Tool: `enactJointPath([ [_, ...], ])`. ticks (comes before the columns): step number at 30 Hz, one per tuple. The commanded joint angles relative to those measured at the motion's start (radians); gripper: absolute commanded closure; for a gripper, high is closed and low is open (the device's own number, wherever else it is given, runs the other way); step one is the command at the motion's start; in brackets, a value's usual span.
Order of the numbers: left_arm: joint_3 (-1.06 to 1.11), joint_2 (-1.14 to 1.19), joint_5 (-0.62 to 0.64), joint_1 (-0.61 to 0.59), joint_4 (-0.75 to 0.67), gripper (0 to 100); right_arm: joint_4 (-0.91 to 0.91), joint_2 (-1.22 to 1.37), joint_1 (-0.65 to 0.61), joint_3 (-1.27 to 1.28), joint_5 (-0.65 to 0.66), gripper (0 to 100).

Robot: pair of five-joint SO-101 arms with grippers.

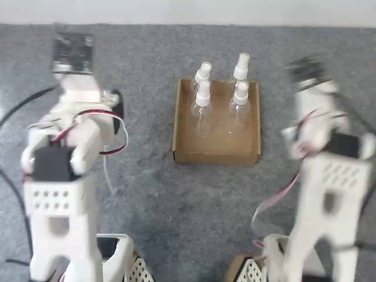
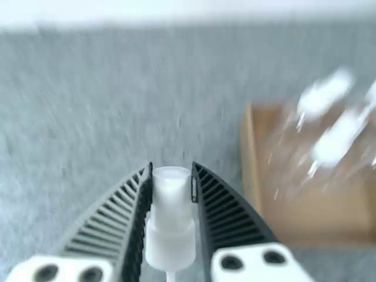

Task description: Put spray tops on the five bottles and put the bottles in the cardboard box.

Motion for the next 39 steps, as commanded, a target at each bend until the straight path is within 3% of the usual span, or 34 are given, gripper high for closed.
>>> enactJointPath([
  [1, -0.151, -0.058, 0.075, 0.002, 0.003, 99, -0.068, -0.262, -0.318, 0.109, -0.107, 99.4],
  [7, -0.372, -0.060, 0.269, 0.005, 0.002, 99, -0.262, -0.314, -0.659, 0.273, -0.262, 99.4],
  [15, -0.409, -0.058, 0.321, 0.064, -0.057, 99, -0.489, -0.323, -0.869, 0.443, -0.272, 99.3],
  [29, -0.093, -0.060, 0.316, 0.060, -0.336, 99, -0.498, -0.325, -0.915, 0.468, -0.272, 99.3],
  [39, -0.001, -0.068, 0.319, 0.098, -0.321, 99, -0.506, -0.325, -0.912, 0.468, -0.272, 99.3],
])
